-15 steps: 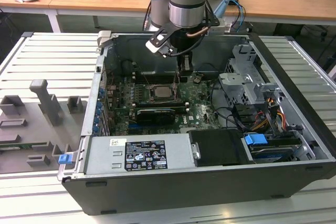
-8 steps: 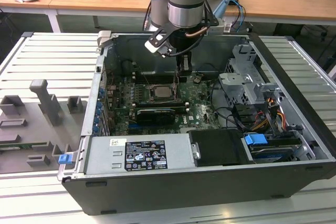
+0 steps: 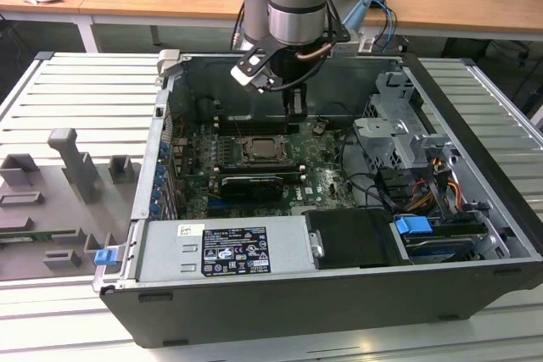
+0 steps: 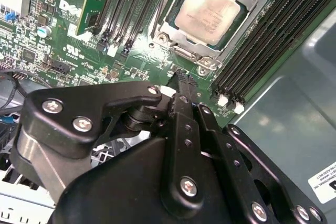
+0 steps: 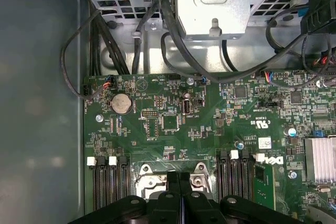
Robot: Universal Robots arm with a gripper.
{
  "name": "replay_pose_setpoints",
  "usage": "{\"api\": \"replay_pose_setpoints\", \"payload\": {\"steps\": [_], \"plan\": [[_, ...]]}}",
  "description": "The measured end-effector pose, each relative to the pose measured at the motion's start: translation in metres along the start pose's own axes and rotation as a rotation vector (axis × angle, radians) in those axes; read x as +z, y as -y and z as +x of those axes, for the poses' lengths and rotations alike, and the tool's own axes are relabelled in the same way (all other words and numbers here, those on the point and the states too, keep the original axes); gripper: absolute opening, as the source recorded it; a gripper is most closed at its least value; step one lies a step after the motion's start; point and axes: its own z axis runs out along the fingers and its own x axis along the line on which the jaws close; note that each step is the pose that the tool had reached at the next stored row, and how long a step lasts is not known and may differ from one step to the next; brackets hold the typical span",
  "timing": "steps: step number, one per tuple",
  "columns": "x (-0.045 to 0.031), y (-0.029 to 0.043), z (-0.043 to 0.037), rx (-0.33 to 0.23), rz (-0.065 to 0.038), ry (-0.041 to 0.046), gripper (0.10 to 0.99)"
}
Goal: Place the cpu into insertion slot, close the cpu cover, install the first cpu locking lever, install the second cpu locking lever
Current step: 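Close the cpu cover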
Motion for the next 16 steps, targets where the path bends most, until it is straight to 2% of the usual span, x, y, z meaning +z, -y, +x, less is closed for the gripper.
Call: {"api": "replay_pose_setpoints", "payload": {"steps": [16], "plan": [[-0.0005, 0.0060, -0.0002, 0.000, 0.000, 0.0000, 0.106]]}}
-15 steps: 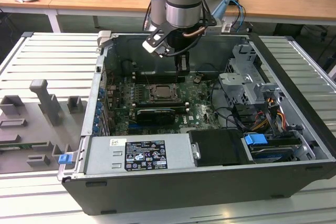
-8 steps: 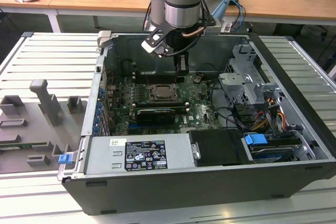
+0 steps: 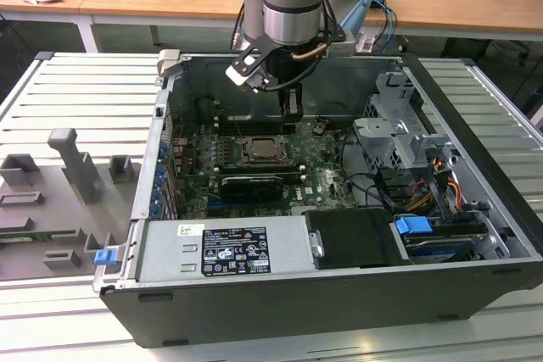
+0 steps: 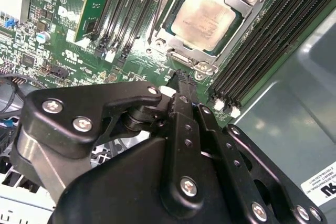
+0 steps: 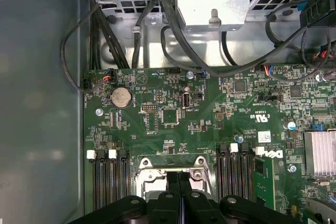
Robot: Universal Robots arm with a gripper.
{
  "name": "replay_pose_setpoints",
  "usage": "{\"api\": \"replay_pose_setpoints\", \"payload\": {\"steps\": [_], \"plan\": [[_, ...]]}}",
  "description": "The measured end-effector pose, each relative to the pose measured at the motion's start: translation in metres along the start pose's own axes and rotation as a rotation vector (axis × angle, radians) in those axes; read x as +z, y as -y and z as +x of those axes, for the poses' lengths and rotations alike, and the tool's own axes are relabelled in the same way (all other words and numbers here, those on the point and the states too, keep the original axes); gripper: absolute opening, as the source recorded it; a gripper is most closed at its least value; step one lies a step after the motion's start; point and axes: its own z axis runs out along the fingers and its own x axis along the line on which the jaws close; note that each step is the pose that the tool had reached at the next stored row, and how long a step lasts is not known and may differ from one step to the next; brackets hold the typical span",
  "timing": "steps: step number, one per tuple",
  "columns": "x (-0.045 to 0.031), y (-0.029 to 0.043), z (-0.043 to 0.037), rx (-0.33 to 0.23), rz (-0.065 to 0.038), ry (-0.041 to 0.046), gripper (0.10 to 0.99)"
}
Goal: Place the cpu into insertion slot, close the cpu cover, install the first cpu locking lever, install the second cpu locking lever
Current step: 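Close the cpu cover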
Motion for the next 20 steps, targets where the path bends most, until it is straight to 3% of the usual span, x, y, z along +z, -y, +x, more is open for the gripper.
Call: {"api": "replay_pose_setpoints", "payload": {"steps": [6, 7, 8, 13, 20], "plan": [[-0.0001, 0.0037, -0.0002, 0.000, 0.000, -0.0001, 0.106], [0.0000, 0.0062, -0.0003, 0.000, 0.000, -0.0001, 0.106], [0.0004, 0.0135, -0.0005, 0.000, 0.000, 0.0000, 0.106], [0.0009, 0.0230, -0.0009, 0.000, 0.000, 0.0000, 0.106], [0.0016, 0.0432, -0.0016, 0.000, 0.000, 0.0000, 0.106]]}}
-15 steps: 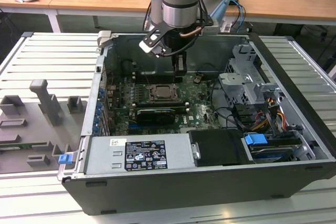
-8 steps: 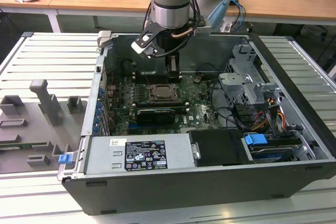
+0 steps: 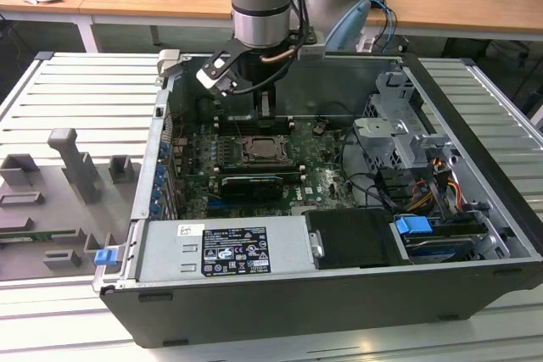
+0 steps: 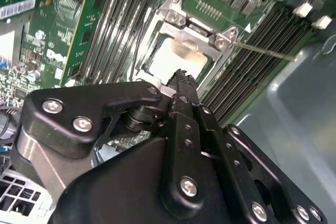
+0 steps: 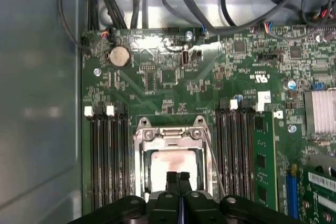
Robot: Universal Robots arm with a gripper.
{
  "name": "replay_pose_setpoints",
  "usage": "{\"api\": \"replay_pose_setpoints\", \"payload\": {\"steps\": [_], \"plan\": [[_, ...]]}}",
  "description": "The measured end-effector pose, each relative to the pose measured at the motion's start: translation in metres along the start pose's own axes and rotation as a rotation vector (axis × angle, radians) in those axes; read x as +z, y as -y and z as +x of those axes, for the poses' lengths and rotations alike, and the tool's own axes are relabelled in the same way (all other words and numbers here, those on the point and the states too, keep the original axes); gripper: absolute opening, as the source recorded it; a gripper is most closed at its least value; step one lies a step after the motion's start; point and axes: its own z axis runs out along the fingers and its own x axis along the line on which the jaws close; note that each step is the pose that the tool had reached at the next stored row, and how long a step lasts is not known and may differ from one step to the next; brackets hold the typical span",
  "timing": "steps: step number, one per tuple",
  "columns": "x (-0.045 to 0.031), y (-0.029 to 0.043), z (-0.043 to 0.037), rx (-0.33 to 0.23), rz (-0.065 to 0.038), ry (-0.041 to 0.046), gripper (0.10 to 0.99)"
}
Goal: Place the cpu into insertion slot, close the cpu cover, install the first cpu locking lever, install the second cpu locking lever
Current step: 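Close the cpu cover, then install the first cpu locking lever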
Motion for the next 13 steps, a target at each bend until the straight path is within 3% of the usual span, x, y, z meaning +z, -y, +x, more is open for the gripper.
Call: {"api": "replay_pose_setpoints", "payload": {"steps": [3, 7, 10, 13], "plan": [[-0.0001, 0.0044, -0.0002, 0.000, 0.000, 0.0001, 0.106], [0.0000, 0.0045, 0.0002, -0.002, 0.000, 0.0010, 0.106], [-0.0088, 0.0038, 0.0002, -0.011, 0.000, 0.0031, 0.106], [-0.0094, 0.0037, 0.0001, -0.026, 0.000, 0.0037, 0.106]]}}
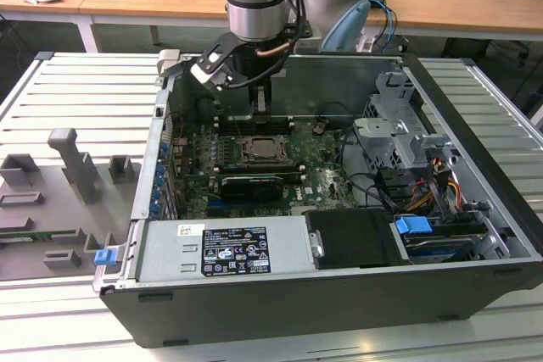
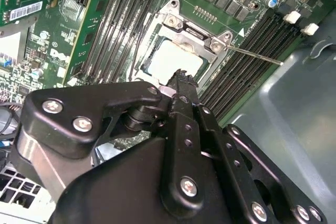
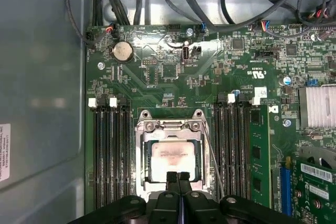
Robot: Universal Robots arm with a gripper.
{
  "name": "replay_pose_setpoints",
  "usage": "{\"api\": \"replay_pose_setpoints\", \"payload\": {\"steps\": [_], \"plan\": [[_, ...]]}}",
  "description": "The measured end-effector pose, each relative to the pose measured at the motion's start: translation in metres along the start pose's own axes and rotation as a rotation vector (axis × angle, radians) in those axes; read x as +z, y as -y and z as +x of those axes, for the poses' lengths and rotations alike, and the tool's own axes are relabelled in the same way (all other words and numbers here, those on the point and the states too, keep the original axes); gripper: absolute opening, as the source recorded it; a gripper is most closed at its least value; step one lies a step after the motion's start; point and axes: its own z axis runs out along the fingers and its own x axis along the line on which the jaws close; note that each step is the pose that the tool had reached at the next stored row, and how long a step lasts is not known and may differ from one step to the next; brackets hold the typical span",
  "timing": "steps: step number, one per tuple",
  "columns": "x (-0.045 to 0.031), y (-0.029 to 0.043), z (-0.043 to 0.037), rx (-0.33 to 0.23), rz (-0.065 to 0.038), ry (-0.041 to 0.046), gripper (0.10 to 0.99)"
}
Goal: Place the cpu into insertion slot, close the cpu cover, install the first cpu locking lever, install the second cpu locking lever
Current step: 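Install the first cpu locking lever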
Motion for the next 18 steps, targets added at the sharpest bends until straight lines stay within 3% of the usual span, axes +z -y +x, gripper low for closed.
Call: {"api": "replay_pose_setpoints", "payload": {"steps": [18], "plan": [[0.0000, 0.0000, 0.0000, -0.188, -0.001, -0.0154, 0.106]]}}
